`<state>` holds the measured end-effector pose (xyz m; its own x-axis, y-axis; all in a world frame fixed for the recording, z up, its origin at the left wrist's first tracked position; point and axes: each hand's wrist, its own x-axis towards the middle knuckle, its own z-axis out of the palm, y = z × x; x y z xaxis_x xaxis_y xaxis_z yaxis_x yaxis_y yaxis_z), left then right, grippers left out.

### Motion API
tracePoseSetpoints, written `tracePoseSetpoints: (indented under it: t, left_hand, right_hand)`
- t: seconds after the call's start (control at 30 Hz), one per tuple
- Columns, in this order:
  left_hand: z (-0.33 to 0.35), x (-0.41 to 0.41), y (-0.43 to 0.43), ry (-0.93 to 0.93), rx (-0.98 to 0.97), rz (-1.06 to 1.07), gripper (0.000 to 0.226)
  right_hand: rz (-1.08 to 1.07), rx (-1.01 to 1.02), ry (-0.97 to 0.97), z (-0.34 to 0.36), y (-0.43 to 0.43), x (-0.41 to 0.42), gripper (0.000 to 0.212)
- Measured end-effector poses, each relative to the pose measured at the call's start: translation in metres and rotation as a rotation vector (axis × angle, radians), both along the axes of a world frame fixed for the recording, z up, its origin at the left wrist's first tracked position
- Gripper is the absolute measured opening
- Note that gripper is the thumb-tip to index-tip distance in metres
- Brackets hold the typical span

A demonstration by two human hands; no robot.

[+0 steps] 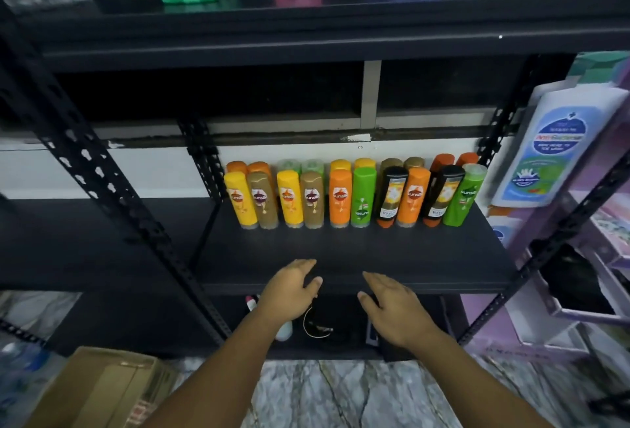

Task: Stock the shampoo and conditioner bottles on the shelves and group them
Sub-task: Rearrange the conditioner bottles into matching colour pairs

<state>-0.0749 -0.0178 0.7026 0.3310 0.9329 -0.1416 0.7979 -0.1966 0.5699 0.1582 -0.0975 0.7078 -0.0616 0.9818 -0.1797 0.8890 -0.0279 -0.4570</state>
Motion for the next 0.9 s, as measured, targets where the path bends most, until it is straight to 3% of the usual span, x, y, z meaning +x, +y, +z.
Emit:
tracePoseSetpoints:
  t: [0.23,0.47,0.7,0.9]
  left_hand:
    - [-0.015,-0.025,0.037,0.154,0.127,-0.029,0.058]
    - [-0.099,-0.049,0.107,0.214,0.202,0.034,0.059]
    - [-0.174,-0.052,0.162,0.113,0.322,0.09,0.06]
    - [-0.186,-0.052,0.16,0.176,0.419,0.115,0.06]
  right_hand:
    - [0.072,-0.02,-0.093,-0.015,0.057,-0.037,0.063]
    - [0.185,0.109,-0.124,-0.086,0.155,-0.056,0.064]
    - [0.257,0.228,-0.113,-0.172,0.219,-0.075,0.066]
    - [0.282,0.295,-0.226,-0.185,0.221,-0.08,0.064]
